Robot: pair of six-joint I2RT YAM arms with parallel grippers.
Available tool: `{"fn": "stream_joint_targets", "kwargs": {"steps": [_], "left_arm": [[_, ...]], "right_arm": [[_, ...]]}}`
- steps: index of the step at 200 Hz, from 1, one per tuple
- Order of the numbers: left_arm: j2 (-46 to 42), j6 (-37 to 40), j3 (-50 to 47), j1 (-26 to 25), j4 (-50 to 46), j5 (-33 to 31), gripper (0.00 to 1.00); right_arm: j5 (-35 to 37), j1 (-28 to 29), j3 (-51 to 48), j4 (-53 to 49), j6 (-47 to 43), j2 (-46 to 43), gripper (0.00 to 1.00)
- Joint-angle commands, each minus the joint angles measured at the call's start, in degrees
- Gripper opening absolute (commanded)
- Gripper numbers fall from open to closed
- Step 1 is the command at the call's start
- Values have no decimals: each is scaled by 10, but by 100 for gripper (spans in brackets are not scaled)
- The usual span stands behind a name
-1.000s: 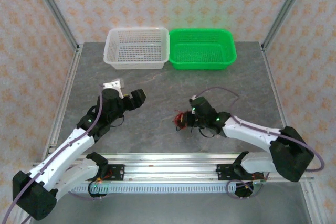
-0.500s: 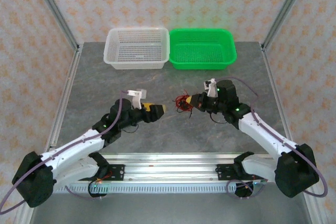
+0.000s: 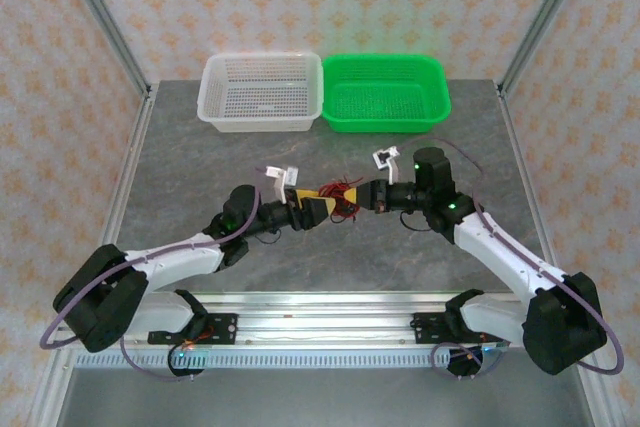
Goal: Untangle the cables
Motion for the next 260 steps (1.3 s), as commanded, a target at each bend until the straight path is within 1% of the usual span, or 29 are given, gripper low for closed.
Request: {"fn": "stream_joint_targets", "kwargs": {"steps": [1, 23, 41, 59, 72, 85, 104, 115, 150, 154, 161, 175, 178, 179, 186, 198, 205, 213, 220, 236, 260], "left_arm": [[9, 30, 30, -2, 42, 27, 81], [20, 48, 41, -2, 35, 29, 81], [32, 50, 48, -3, 37, 45, 81], [42, 49, 46, -2, 59, 68, 75], [45, 37, 36, -2, 84, 84, 64], [43, 25, 23, -2, 108, 97, 45], [28, 9, 1, -2, 129, 95, 12], [14, 7, -12, -2, 128, 87, 0], [-43, 5, -38, -1, 103, 62, 0], [-50, 5, -39, -2, 97, 57, 0], [-62, 6, -40, -2, 86, 47, 0], [-87, 8, -40, -2, 55, 20, 0], [-93, 8, -39, -2, 48, 13, 0], [-94, 8, -39, -2, 45, 11, 0], [-105, 8, -39, -2, 31, -7, 0], [-123, 5, -39, -2, 12, -35, 0], [-133, 2, -39, -2, 2, -51, 0], [-142, -1, -39, -2, -8, -66, 0], [-148, -4, -38, -2, -16, -77, 0], [-156, -14, -34, -2, -27, -97, 0], [-155, -38, -33, -2, -25, -122, 0]], "right_arm": [[-58, 0, 25, 30, -72, -17, 0], [-76, 0, 33, 3, -118, -30, 0], [-91, 0, 38, -8, -144, -38, 0], [-93, 0, 45, -20, -166, -42, 0], [-89, 0, 54, -35, -182, -40, 0], [-74, 0, 62, -45, -190, -34, 0], [-39, -1, 68, -54, -192, -22, 0], [-6, -1, 71, -59, -189, -15, 0], [124, -1, 75, -56, -135, 2, 0], [136, 0, 75, -54, -125, 3, 2], [155, -1, 75, -52, -105, 3, 9], [184, -1, 76, -54, -66, 4, 29], [189, -1, 76, -54, -54, 4, 35], [189, -1, 76, -54, -54, 4, 35], [195, 1, 74, -56, -36, 1, 45], [205, 7, 68, -53, -7, -10, 65], [212, 13, 65, -53, 7, -18, 74], [219, 24, 63, -52, 23, -27, 81], [228, 36, 60, -50, 37, -36, 86], [252, 71, 53, -31, 77, -52, 91], [299, 118, 31, 25, 158, -60, 92]]}}
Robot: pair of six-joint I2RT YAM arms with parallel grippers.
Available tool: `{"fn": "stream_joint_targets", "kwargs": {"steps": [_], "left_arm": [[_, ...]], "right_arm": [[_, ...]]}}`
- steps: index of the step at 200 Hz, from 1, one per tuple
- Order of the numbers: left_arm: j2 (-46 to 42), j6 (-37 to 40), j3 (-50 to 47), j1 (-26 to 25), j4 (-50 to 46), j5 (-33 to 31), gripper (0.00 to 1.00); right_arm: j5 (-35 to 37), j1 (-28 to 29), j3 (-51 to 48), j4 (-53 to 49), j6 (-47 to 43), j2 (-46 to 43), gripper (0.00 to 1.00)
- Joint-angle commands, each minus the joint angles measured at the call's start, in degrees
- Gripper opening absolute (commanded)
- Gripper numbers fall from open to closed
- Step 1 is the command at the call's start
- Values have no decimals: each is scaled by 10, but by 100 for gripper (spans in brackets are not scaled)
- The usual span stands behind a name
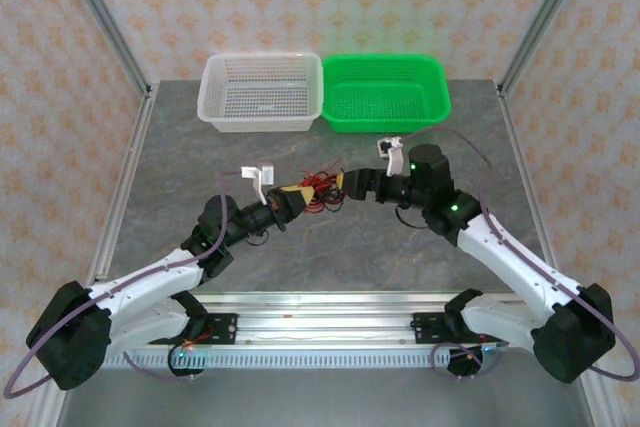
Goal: Untangle the cables
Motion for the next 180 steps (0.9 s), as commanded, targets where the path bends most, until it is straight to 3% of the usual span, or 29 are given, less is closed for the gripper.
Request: {"fn": "stream_joint_targets", "kwargs": {"steps": [1, 45, 129, 144, 162, 180], "left_arm": [[-8, -31, 5, -5, 0, -46, 0], [-5, -83, -16, -6, 52, -80, 0], [-2, -120, -37, -6, 102, -86, 0], [-5, -120, -38, -6, 103, -86, 0], [-8, -120, -40, -6, 100, -86, 0], [-10, -120, -40, -6, 101, -86, 0]], "right_arm": [[70, 38, -23, 72, 106, -17, 92], [137, 77, -73, 159, 209, -7, 92], [124, 102, -97, 299, 256, 54, 82], [122, 102, -99, 315, 260, 63, 72], [120, 102, -95, 324, 258, 69, 52], [120, 102, -88, 325, 255, 71, 23]]}}
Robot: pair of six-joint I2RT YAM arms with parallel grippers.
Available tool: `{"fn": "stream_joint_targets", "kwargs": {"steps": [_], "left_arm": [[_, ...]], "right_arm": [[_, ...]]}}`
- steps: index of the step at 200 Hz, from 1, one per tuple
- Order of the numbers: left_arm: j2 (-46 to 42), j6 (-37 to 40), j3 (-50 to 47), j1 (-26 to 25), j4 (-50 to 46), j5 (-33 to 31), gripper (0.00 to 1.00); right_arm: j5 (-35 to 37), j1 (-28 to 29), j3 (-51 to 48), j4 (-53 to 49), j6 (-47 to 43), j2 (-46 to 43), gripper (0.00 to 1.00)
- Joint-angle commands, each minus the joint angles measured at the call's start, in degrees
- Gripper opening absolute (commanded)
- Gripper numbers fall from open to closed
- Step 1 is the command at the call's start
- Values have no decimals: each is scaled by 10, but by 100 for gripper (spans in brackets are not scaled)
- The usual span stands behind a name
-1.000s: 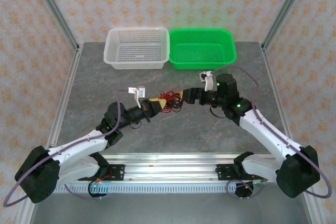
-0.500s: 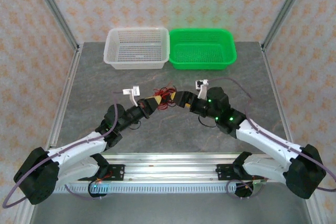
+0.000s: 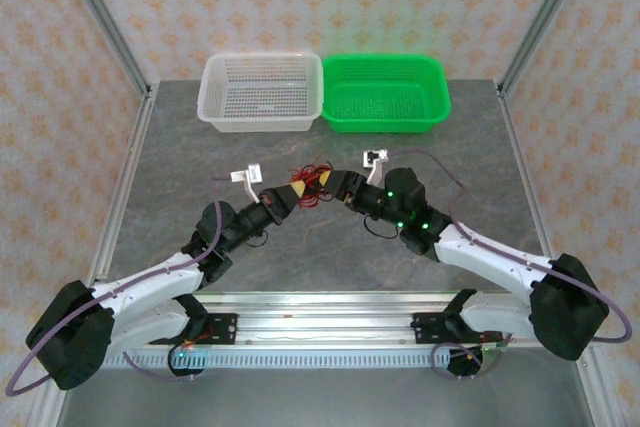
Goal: Untangle the cables
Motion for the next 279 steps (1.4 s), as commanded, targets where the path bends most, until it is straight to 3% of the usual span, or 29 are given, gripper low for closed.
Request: {"fn": "stream_joint_targets", "kwargs": {"steps": [1, 14, 25, 76, 110, 146, 180, 213, 249, 279], "left_arm": [[-10, -6, -5, -4, 45, -6, 0], [-11, -7, -5, -3, 45, -6, 0], [-14, -5, -5, -3, 42, -5, 0], [-75, 84, 24, -4, -140, -49, 0], [-115, 131, 46, -3, -265, -96, 44], [-137, 141, 44, -4, -299, -109, 57], [-109, 128, 42, -4, -252, -34, 70], [-65, 82, 27, -17, -138, 23, 72], [-8, 29, 24, -35, 6, 61, 72], [32, 9, 32, -44, 66, 60, 77]], "right_arm": [[4, 3, 6, 38, 2, 3, 22], [7, 3, 9, 34, -4, 2, 7], [16, 3, 15, 12, -21, -2, 0], [73, -14, 84, -177, -190, -39, 0], [-25, -65, 96, -198, -242, -47, 0], [-85, -95, 119, -207, -238, -47, 0], [-77, -102, 110, -158, -138, -56, 0], [-61, -101, 49, -41, -30, -84, 0], [-50, -99, 11, 15, 12, -93, 0], [-50, -93, -7, 43, 26, -90, 0]]}}
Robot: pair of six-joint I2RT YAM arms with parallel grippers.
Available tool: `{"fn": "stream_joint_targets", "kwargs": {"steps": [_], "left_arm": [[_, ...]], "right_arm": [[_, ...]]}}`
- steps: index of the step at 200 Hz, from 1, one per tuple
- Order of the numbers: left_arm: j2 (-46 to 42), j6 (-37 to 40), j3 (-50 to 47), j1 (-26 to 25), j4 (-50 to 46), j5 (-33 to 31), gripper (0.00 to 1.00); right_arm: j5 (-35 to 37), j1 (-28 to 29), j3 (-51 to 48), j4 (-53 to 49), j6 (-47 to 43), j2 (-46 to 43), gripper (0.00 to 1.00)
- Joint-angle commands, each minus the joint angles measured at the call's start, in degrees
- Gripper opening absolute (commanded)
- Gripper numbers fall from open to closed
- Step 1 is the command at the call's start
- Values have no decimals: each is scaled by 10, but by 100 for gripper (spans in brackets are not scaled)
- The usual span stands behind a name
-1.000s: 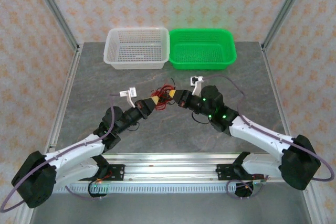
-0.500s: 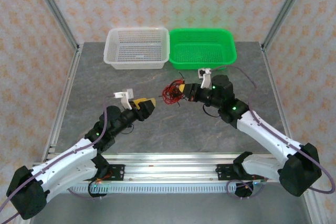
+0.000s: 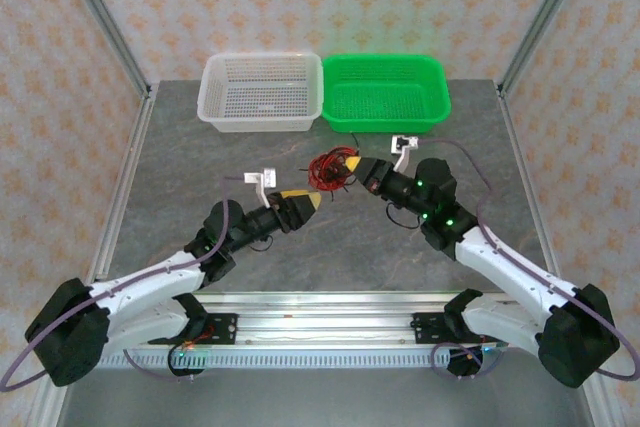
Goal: Untangle the cables
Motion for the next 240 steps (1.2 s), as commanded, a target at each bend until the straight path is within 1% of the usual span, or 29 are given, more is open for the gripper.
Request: {"fn": "stream_joint_targets", "kwargs": {"steps": [1, 14, 28, 42, 68, 88, 109, 122, 149, 158, 165, 185, 213, 227, 240], "left_arm": [[21, -30, 6, -7, 106, 19, 77], [33, -25, 14, -7, 90, 0, 78], [43, -11, 26, -7, 50, -32, 77], [48, -1, 35, -7, 16, -68, 72], [46, 7, 46, -7, -2, -119, 64], [49, 13, 57, -7, -5, -140, 62], [65, 14, 66, -8, 3, -139, 57], [79, 10, 67, -7, 12, -133, 48], [104, -11, 55, -7, 42, -126, 16], [106, -16, 49, -7, 46, -128, 7], [105, -18, 44, -7, 45, -133, 3], [85, -9, 38, -6, 11, -151, 2], [36, 33, 45, -5, -112, -197, 2], [15, 59, 53, -3, -178, -217, 2], [2, 79, 57, -2, -228, -227, 2]], "right_arm": [[5, 5, -9, 78, 34, -9, 0], [4, 8, -15, 89, 39, -9, 0], [4, 12, -17, 97, 42, -9, 0], [6, 17, -16, 97, 42, -7, 0], [6, 26, -19, 102, 43, -5, 0], [7, 34, -22, 103, 43, -4, 0], [10, 43, -27, 108, 48, -2, 0], [13, 48, -31, 113, 52, -2, 0], [20, 54, -33, 112, 54, -5, 0], [23, 54, -31, 104, 50, -8, 0], [28, 54, -27, 87, 41, -12, 0], [65, 54, 10, -28, -16, -25, 0], [143, 53, 74, -212, -119, -36, 0], [165, 52, 96, -270, -162, -36, 0], [167, 52, 110, -305, -197, -32, 0]]}}
